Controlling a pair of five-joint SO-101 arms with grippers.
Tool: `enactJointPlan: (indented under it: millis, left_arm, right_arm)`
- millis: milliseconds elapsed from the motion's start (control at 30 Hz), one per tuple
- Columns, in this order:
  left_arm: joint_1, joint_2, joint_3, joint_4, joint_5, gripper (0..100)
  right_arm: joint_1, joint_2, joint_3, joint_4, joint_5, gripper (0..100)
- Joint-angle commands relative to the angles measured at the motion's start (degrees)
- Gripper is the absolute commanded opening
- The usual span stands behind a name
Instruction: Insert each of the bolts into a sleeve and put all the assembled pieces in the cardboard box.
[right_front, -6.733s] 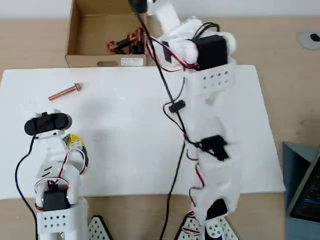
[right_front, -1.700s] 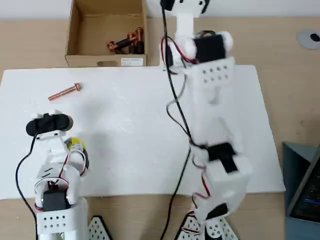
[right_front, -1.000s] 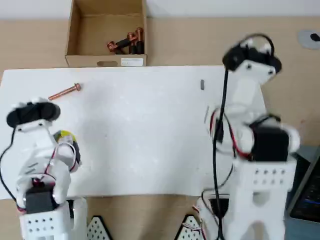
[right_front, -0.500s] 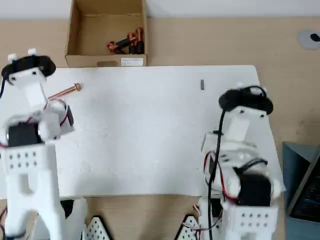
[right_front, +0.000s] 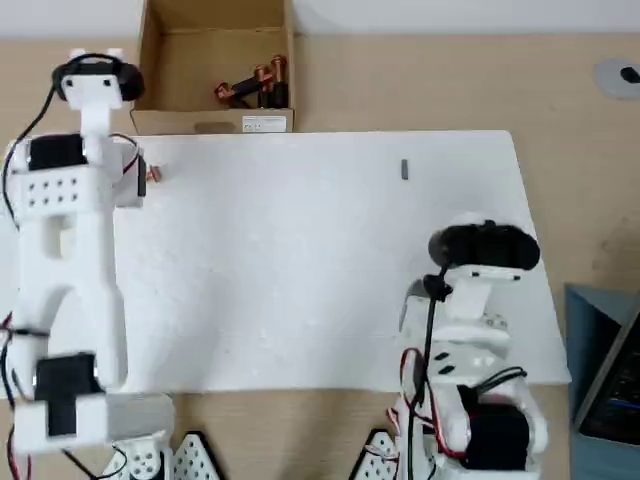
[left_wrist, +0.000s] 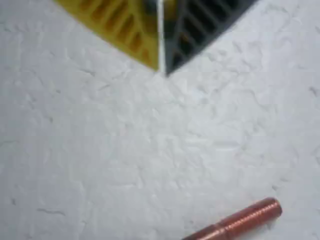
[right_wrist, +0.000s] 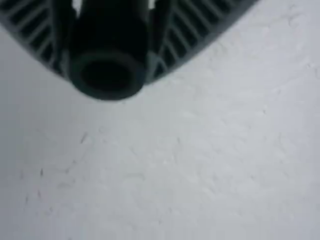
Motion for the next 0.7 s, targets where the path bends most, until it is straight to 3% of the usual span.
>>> enactJointPlan:
  millis: [0, 200, 400, 667]
  left_arm:
    - [-1.3, 5.7, -7.4, 0.2, -5.3, 1]
    - [-4.1, 17.8, -14.9, 0.6, -16.4, 1]
    - [-3.5, 26.2, -27.3, 7.2, -25.2, 1]
    - [-3.2, 36.8, -44.4, 12.7, -29.0, 11]
  right_arm:
    - [0.7, -1.3, 0.1, -1.4, 0.6, 0.9]
    - [0.7, -1.7, 0.1, -1.4, 0.6, 0.9]
    - [0.7, -1.7, 0.1, -1.3, 0.6, 0.9]
    - [0.4, -1.7, 0.7, -1.3, 0.6, 0.9]
